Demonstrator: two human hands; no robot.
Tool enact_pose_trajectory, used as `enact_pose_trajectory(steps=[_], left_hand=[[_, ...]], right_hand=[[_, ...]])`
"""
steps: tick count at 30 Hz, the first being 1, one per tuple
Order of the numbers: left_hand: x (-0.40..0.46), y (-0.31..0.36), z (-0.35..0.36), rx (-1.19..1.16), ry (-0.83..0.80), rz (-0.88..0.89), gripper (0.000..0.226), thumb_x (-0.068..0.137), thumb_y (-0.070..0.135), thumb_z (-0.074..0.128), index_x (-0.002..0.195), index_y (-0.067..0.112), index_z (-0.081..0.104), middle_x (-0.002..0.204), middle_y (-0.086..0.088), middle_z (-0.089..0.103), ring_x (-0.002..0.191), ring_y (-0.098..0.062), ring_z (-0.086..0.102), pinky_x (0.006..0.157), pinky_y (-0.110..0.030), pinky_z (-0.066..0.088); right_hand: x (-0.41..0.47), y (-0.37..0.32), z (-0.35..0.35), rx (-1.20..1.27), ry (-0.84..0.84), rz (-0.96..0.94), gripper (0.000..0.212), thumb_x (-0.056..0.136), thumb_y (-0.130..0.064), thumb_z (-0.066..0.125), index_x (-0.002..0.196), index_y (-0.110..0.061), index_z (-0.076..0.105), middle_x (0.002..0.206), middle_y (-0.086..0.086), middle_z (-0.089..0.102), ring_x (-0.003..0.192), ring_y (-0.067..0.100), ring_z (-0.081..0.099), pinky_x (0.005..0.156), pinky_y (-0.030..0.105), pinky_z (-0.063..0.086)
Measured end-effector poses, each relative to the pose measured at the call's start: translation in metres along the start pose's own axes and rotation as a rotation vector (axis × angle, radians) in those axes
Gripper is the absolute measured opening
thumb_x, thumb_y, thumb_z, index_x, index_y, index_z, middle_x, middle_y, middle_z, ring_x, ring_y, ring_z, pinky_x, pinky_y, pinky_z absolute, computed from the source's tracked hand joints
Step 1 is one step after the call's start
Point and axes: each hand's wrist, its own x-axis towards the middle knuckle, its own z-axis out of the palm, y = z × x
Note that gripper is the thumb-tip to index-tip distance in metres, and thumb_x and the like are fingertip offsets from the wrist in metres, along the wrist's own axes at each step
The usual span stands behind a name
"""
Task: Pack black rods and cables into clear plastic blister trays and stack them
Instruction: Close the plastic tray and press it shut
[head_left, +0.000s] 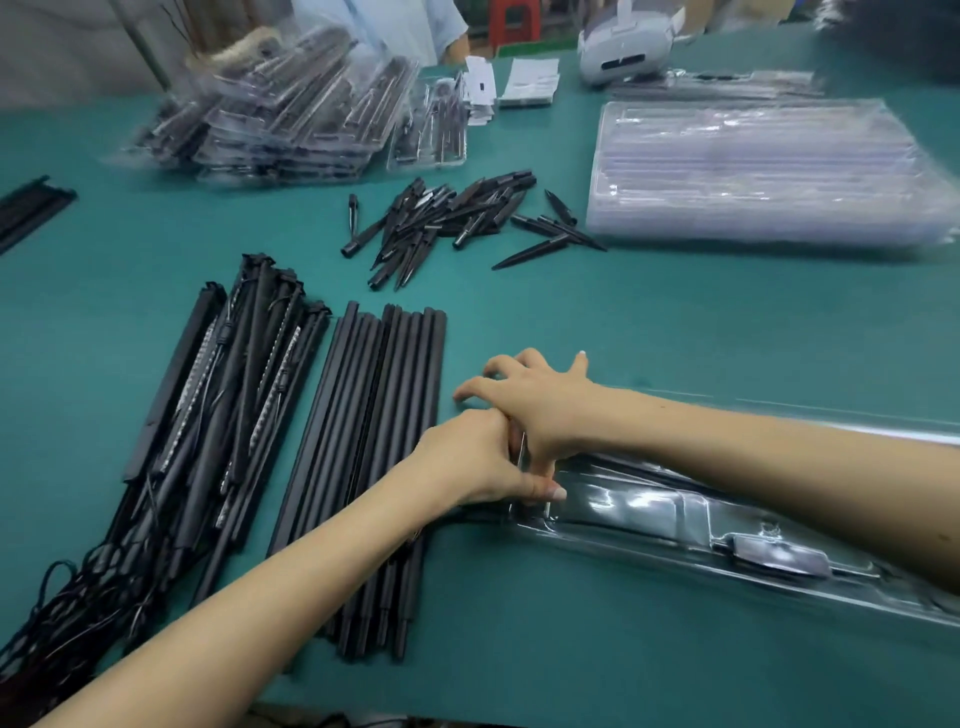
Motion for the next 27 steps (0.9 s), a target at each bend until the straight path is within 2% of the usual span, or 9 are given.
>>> enact_pose_trajectory(steps=[2, 5, 8, 11, 14, 16, 18, 23, 27], left_hand=[[-0.005, 0.002, -0.003, 0.101, 0.03, -0.001, 0.051, 0.069, 0.064, 0.069, 0.097, 0.024, 0.054, 0.073, 0.015, 0.055, 0.073, -0.008, 0.054, 0.057, -0.027, 0.039], [-0.009, -0.001, -0.003, 0.098, 0.072, -0.006, 0.049, 0.066, 0.07, 0.067, 0.078, 0.024, 0.052, 0.072, 0.012, 0.058, 0.068, -0.007, 0.055, 0.057, -0.027, 0.039], [-0.014, -0.006, -0.006, -0.068, 0.015, 0.042, 0.042, 0.068, 0.053, 0.078, 0.077, 0.021, 0.052, 0.075, 0.008, 0.06, 0.071, -0.011, 0.055, 0.066, -0.029, 0.044], [-0.022, -0.007, -0.007, -0.284, -0.049, 0.024, 0.035, 0.074, 0.034, 0.079, 0.085, 0.02, 0.049, 0.073, 0.007, 0.059, 0.063, -0.008, 0.05, 0.064, -0.028, 0.04], [-0.028, -0.003, 0.0, -0.602, -0.1, -0.057, 0.028, 0.082, 0.013, 0.072, 0.088, 0.015, 0.044, 0.07, -0.002, 0.059, 0.058, -0.012, 0.049, 0.058, -0.025, 0.037], [-0.029, 0.002, 0.004, -0.776, -0.118, -0.123, 0.028, 0.082, 0.003, 0.067, 0.089, 0.014, 0.043, 0.063, 0.001, 0.061, 0.05, -0.009, 0.051, 0.05, -0.018, 0.038], [-0.031, 0.005, 0.007, -0.792, -0.122, -0.172, 0.025, 0.077, 0.003, 0.066, 0.09, 0.015, 0.049, 0.062, 0.003, 0.06, 0.047, -0.006, 0.051, 0.049, -0.015, 0.039], [-0.039, 0.003, 0.016, -0.884, -0.133, -0.148, 0.017, 0.085, -0.01, 0.053, 0.087, 0.006, 0.057, 0.071, -0.009, 0.057, 0.056, -0.013, 0.056, 0.052, -0.019, 0.047], [-0.042, 0.0, 0.021, -0.941, -0.106, -0.121, 0.023, 0.081, 0.002, 0.065, 0.102, 0.006, 0.057, 0.084, -0.009, 0.064, 0.072, -0.016, 0.061, 0.072, -0.027, 0.052]], right_hand=[[-0.004, 0.004, -0.001, 0.047, 0.024, 0.012, 0.114, 0.055, -0.026, 0.09, 0.145, -0.043, 0.023, 0.144, 0.0, 0.025, 0.132, 0.026, 0.023, 0.097, 0.078, 0.015], [-0.013, 0.02, 0.001, 0.148, 0.095, 0.046, 0.106, 0.06, -0.04, 0.087, 0.145, -0.041, 0.024, 0.145, -0.001, 0.025, 0.131, 0.026, 0.024, 0.102, 0.063, 0.025], [-0.023, 0.036, 0.01, 0.244, 0.175, 0.036, 0.097, 0.063, -0.057, 0.08, 0.143, -0.04, 0.028, 0.145, -0.001, 0.029, 0.132, 0.024, 0.026, 0.102, 0.05, 0.032], [-0.032, 0.047, 0.017, 0.377, 0.244, -0.006, 0.098, 0.07, -0.061, 0.073, 0.149, -0.034, 0.02, 0.147, 0.002, 0.033, 0.134, 0.023, 0.03, 0.108, 0.045, 0.03], [-0.042, 0.058, 0.017, 0.503, 0.303, 0.023, 0.1, 0.072, -0.059, 0.072, 0.15, -0.02, 0.023, 0.129, 0.007, 0.052, 0.116, 0.021, 0.049, 0.092, 0.029, 0.039], [-0.045, 0.06, 0.017, 0.478, 0.314, 0.044, 0.085, 0.074, -0.059, 0.072, 0.142, -0.018, 0.041, 0.12, 0.004, 0.058, 0.11, 0.019, 0.054, 0.09, 0.028, 0.041], [-0.046, 0.058, 0.019, 0.482, 0.344, 0.024, 0.075, 0.074, -0.055, 0.074, 0.134, -0.018, 0.051, 0.123, 0.005, 0.06, 0.112, 0.018, 0.055, 0.093, 0.027, 0.042], [-0.048, 0.052, 0.026, 0.563, 0.377, -0.004, 0.07, 0.072, -0.05, 0.078, 0.131, -0.019, 0.055, 0.119, -0.002, 0.06, 0.113, 0.014, 0.055, 0.092, 0.023, 0.041], [-0.047, 0.052, 0.024, 0.579, 0.381, -0.017, 0.07, 0.071, -0.05, 0.079, 0.13, -0.02, 0.055, 0.12, -0.002, 0.06, 0.112, 0.013, 0.055, 0.094, 0.025, 0.042]])
